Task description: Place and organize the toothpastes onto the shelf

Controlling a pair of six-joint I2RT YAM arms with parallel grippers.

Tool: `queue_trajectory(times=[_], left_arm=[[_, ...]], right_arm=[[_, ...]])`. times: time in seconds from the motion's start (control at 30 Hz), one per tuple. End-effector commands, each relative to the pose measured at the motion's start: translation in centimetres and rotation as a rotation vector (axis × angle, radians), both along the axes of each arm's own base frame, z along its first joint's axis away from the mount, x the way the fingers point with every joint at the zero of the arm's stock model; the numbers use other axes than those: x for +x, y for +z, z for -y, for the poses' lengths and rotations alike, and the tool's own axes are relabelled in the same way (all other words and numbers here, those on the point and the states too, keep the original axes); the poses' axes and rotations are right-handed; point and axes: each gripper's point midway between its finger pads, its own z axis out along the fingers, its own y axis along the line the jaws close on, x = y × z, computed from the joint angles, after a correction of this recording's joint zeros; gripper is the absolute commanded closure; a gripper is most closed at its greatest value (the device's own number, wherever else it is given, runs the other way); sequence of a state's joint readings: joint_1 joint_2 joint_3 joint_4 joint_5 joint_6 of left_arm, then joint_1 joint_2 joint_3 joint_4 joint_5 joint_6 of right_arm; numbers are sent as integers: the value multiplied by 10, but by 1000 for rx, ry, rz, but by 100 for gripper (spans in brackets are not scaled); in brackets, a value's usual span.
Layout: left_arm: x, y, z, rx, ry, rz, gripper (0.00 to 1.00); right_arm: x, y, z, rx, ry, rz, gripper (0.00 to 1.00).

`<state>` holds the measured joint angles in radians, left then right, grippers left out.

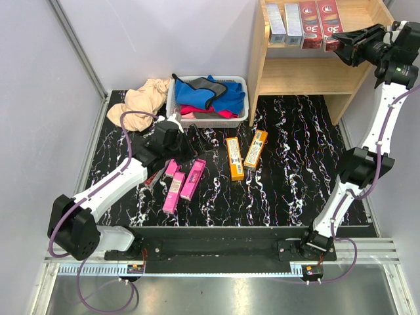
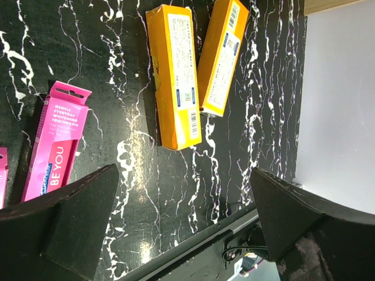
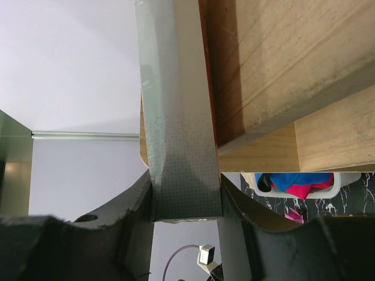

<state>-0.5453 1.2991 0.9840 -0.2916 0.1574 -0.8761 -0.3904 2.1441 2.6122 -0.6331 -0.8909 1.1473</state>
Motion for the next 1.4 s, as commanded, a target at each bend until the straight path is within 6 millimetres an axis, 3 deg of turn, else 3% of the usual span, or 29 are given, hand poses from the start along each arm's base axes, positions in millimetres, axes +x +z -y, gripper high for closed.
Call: queue_trajectory(times=[0.0,0.2,0.4,0.43,0.57,0.7,0.9,1.07,1.2,1.27,1.37], left_arm=[[7,18,1,-14,-5,63,1],[6,16,1,-14,-6,57,1],[5,16,-1,-11,0,59,1],[5,16,-2,-10,2,58,1],[3,13,-2,-7,2,52,1],[3,11,-5,-4,12,51,1],[3,10,-7,3,20,56,1],[5,10,-12,41,28,66,1],[12,10,-26,140,48,104,1],[12,10,-30,182,43,104,1],[20,3,-46,294,72,108,1]], right_arm=[[4,9,-10,-19,9,43,73],[9,1,-15,-18,14,25,67],[7,-2,-15,-22,15,18,51],[6,-1,-16,-24,14,20,41],[1,5,-13,-38,-6,30,18],[-12,23,-9,-58,-32,66,1],[-32,46,-12,-79,-30,121,0],[-46,54,-11,-92,-36,139,0],[-66,64,-12,-121,-45,165,0],[-70,58,-7,-128,-59,151,0],[-94,64,-9,-162,-84,169,0]])
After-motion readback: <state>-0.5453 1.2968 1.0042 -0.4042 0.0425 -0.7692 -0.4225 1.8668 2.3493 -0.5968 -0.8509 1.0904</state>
